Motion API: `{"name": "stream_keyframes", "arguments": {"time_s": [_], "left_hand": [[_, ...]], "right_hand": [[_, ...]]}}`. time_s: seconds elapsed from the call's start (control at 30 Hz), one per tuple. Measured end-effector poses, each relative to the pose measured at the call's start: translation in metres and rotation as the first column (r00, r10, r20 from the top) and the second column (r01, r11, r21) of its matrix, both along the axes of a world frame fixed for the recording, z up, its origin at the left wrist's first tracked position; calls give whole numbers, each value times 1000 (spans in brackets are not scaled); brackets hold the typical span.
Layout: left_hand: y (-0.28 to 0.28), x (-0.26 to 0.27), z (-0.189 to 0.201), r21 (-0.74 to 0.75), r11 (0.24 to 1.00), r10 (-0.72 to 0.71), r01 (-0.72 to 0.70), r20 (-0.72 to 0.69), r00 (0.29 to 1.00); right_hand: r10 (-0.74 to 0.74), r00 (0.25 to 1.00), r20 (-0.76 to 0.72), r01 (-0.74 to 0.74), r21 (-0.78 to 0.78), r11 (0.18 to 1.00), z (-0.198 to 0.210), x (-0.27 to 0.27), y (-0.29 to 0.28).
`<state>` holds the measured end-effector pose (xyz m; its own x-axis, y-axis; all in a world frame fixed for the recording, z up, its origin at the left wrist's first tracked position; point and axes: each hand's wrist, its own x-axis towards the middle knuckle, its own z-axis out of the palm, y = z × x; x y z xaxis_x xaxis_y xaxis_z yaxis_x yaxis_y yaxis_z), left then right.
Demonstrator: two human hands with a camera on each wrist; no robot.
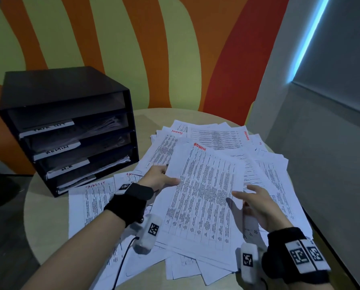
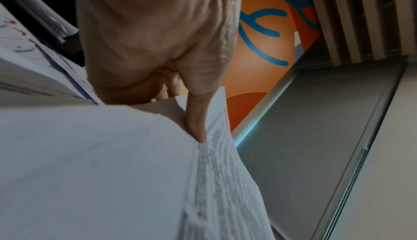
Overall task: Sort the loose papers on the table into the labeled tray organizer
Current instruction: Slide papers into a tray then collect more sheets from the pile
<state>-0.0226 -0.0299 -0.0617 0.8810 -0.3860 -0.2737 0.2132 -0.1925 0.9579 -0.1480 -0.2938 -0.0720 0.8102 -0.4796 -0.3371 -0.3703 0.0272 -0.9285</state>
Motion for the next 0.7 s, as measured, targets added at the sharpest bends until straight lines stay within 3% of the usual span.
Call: {"name": "stream_keyframes", "arguments": {"time_s": [0.13, 0.37, 0.53, 0.7], "left_hand": [[2, 0, -2, 0, 997, -75, 75, -7, 997], [17, 29, -42, -89, 991, 95, -97, -33, 995], [37, 22, -26, -76, 980, 183, -185, -31, 983], [39, 16, -17, -23, 974, 224, -223, 7, 975]], "right_hand": [[-15, 997, 74, 19, -43, 999, -1, -3, -1], [-174, 972, 158, 194, -127, 973, 6, -10, -12], [-327, 922, 209, 359, -139, 923, 14, -19, -32], [-358, 912, 200, 388, -139, 911, 14, -20, -40]]}}
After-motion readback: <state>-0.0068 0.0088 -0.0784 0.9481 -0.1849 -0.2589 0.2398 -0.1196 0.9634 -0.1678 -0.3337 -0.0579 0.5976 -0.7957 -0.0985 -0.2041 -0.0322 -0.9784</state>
